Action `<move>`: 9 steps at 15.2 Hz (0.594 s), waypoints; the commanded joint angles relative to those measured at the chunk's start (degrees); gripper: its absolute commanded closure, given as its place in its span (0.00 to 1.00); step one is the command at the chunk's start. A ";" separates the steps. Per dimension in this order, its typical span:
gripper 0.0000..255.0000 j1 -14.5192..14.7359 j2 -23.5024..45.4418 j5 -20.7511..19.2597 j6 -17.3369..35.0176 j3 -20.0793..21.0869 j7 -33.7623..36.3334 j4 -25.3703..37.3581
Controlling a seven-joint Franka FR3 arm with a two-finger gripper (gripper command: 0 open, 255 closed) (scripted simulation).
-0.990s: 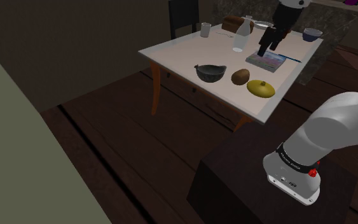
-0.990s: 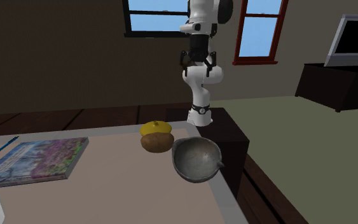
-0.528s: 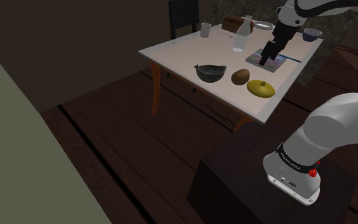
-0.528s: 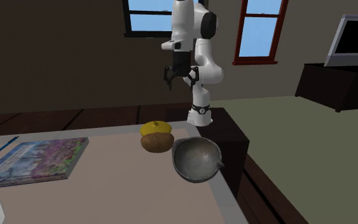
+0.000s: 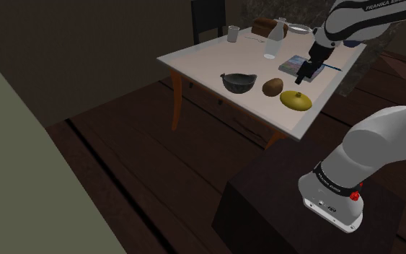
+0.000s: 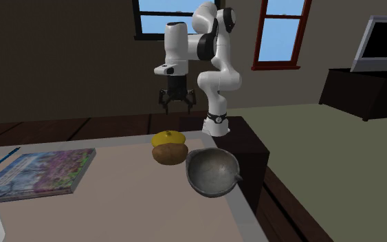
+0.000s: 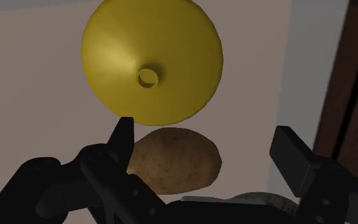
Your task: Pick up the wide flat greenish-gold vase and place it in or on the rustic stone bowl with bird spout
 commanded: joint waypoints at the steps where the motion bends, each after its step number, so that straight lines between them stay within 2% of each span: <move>1: 0.00 0.06 4.05 -0.07 3.72 -3.09 -2.70 0.70; 3: 0.00 0.48 8.07 0.54 7.21 -6.06 -5.41 1.41; 9: 0.00 1.39 12.18 1.49 12.70 -8.04 -6.75 -0.05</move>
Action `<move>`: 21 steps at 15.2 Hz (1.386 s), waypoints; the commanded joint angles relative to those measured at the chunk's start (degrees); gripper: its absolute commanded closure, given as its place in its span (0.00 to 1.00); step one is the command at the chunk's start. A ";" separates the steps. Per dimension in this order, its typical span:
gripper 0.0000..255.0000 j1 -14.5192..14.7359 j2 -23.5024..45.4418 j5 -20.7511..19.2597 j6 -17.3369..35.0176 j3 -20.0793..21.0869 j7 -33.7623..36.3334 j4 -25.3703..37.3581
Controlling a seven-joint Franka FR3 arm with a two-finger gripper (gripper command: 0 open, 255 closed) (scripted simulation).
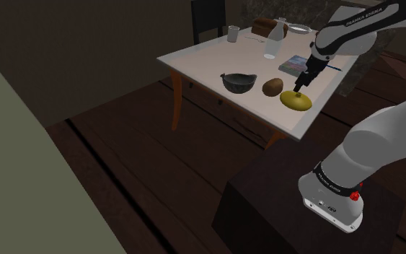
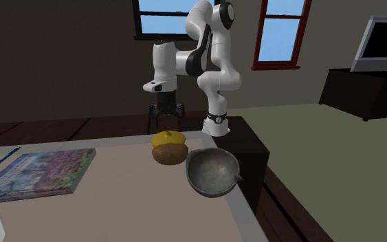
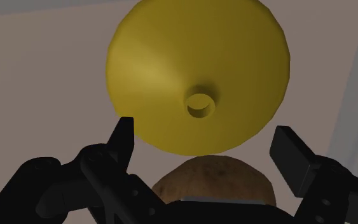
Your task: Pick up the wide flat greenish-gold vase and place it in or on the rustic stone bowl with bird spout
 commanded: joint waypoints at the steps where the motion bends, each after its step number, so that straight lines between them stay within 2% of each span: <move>1: 0.00 0.36 1.37 0.40 1.91 -0.57 -0.38 -0.56; 2: 0.00 0.71 2.56 0.81 3.48 -1.05 -0.74 -0.99; 10: 0.00 0.70 2.56 0.82 3.47 -1.03 -0.74 -0.98; 11: 1.00 0.70 2.56 0.82 3.47 -1.03 -0.74 -0.98; 21: 1.00 0.53 1.87 0.59 2.49 -0.75 -0.52 -0.66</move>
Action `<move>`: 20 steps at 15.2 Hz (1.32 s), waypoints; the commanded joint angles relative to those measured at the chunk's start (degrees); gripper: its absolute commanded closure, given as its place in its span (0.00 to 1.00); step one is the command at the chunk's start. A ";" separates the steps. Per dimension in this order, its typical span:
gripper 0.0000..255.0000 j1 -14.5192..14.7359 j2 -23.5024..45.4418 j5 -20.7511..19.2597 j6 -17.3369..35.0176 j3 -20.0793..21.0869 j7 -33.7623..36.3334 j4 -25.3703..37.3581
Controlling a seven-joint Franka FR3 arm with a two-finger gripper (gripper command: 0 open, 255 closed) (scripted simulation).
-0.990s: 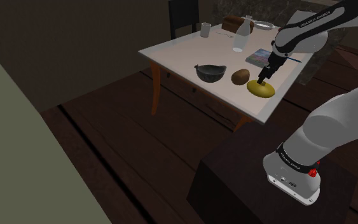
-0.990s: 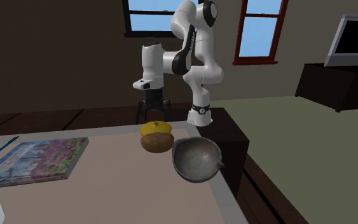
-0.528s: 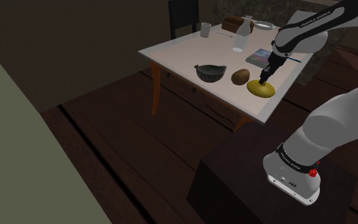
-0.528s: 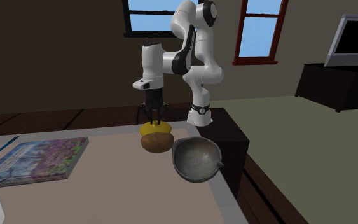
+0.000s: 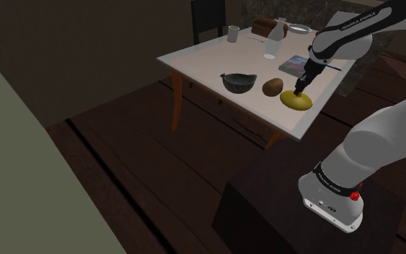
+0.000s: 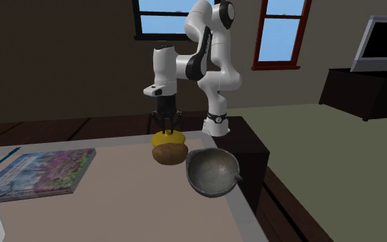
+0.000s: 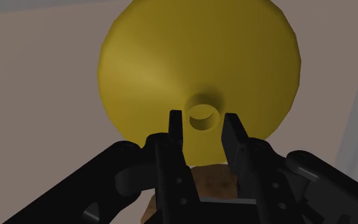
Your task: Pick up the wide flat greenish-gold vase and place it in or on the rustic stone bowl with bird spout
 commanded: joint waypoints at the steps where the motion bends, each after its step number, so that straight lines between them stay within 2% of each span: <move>1: 1.00 -0.24 -1.02 -0.32 -1.53 0.45 0.35 0.48; 20: 1.00 -1.46 -9.93 -0.96 -18.87 5.10 2.29 9.17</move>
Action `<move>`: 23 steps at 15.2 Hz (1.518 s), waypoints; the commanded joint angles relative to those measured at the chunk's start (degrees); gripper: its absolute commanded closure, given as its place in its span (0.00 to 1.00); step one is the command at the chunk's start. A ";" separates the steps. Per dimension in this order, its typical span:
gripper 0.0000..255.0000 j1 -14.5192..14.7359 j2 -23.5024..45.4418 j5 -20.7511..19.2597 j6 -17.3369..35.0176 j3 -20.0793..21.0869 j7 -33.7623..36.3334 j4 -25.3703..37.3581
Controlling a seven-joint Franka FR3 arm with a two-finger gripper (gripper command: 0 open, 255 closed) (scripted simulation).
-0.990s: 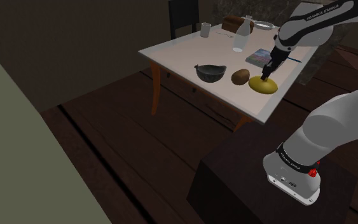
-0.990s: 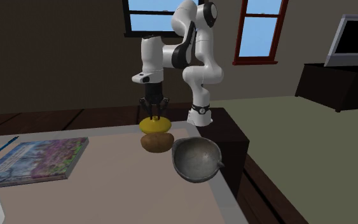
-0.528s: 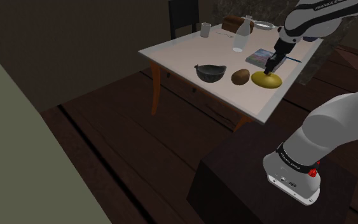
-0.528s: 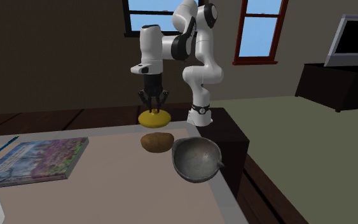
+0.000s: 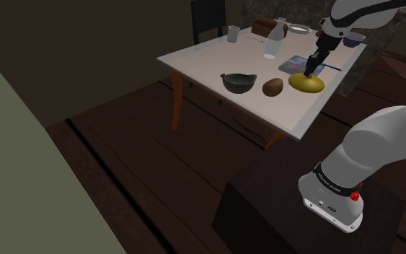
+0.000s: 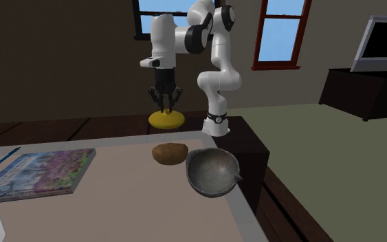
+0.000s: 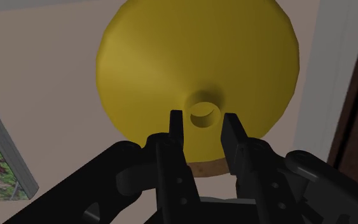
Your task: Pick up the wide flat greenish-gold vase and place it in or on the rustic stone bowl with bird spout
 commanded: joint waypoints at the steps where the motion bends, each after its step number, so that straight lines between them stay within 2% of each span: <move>1: 1.00 -0.04 -0.65 0.08 -1.80 0.41 0.04 1.16; 12: 1.00 0.17 -2.55 0.88 -10.24 2.29 0.23 7.71; 23: 1.00 7.79 10.26 8.06 -10.59 9.44 10.32 19.56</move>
